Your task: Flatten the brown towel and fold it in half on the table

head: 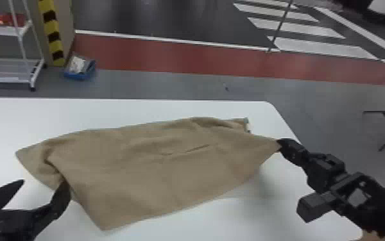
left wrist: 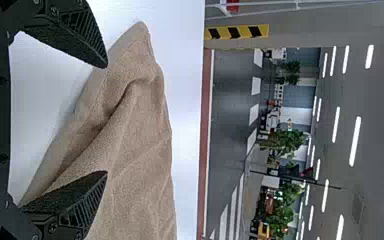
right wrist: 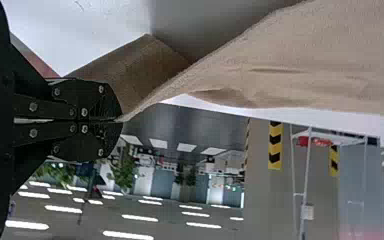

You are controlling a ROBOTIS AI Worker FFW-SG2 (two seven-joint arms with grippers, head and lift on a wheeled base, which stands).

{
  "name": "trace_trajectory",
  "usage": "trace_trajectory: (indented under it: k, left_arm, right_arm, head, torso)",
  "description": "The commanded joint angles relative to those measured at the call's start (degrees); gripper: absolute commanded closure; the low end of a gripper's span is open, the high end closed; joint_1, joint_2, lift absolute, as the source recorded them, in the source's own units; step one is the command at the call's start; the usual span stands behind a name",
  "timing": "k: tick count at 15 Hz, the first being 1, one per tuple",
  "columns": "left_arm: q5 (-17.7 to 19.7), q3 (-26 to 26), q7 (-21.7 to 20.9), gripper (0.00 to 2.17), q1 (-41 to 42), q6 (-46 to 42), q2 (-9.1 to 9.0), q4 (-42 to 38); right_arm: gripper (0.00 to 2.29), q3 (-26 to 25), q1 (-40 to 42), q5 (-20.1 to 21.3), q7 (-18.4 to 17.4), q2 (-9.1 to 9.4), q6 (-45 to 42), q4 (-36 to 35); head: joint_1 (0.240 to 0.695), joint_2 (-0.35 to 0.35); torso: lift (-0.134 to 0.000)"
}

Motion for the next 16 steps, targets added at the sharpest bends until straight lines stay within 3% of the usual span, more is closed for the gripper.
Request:
trace_trajectory:
  k: [1,3,5,7,8,11,14,16]
  left_arm:
    - [0.8,0.0,0.1,0.13,-0.2,0.0,-0.15,0.3]
    - [1.4,0.7,0.4,0.13,-0.3,0.0,-0.15,0.4]
    - [1.6,0.7,0.4,0.13,-0.4,0.0,-0.15,0.4]
    - [1.5,0.4,0.4,0.13,-0.8,0.2,-0.15,0.6]
    - [1.5,0.4,0.4,0.13,-0.7,0.2,-0.15,0.6]
    - [1.6,0.9,0.4,0.13,-0.1,0.2,-0.15,0.6]
    - [1.6,0.9,0.4,0.13,-0.1,0.2,-0.15,0.5]
    - [1.6,1.0,0.4,0.13,0.0,0.2,-0.15,0.3]
  right_arm:
    - [1.47,1.1,2.1,10.7,-1.2,-1.82,0.1,0.5]
    - [1.47,1.6,2.7,14.8,-1.7,-3.14,2.6,3.8]
    - [1.37,0.8,2.0,12.9,-1.9,-3.85,5.9,5.9]
    - [0.3,-1.8,2.5,5.6,-1.1,-3.41,4.7,4.7]
    - [0.03,-3.0,3.0,3.4,-0.1,-3.14,4.3,3.4]
    - [0.01,-7.8,4.7,-7.0,7.4,-1.74,-0.8,-1.3]
    - [0.02,-8.5,6.8,-9.4,13.2,-0.33,-4.3,-4.5]
    - [0.02,-9.8,7.1,-12.2,19.1,0.46,-6.0,-5.9]
  head:
    - [0.695,-0.248]
    - [0.695,-0.257]
    - [0.695,-0.283]
    - [0.695,-0.313]
    - [0.695,-0.325]
    - [0.695,-0.335]
    - [0.695,-0.312]
    - [0.695,-0.296]
  torso:
    - [-0.128]
    - [-0.128]
    - [-0.128]
    - [-0.128]
    - [-0.128]
    - [-0.128]
    - [-0.128]
    - [-0.128]
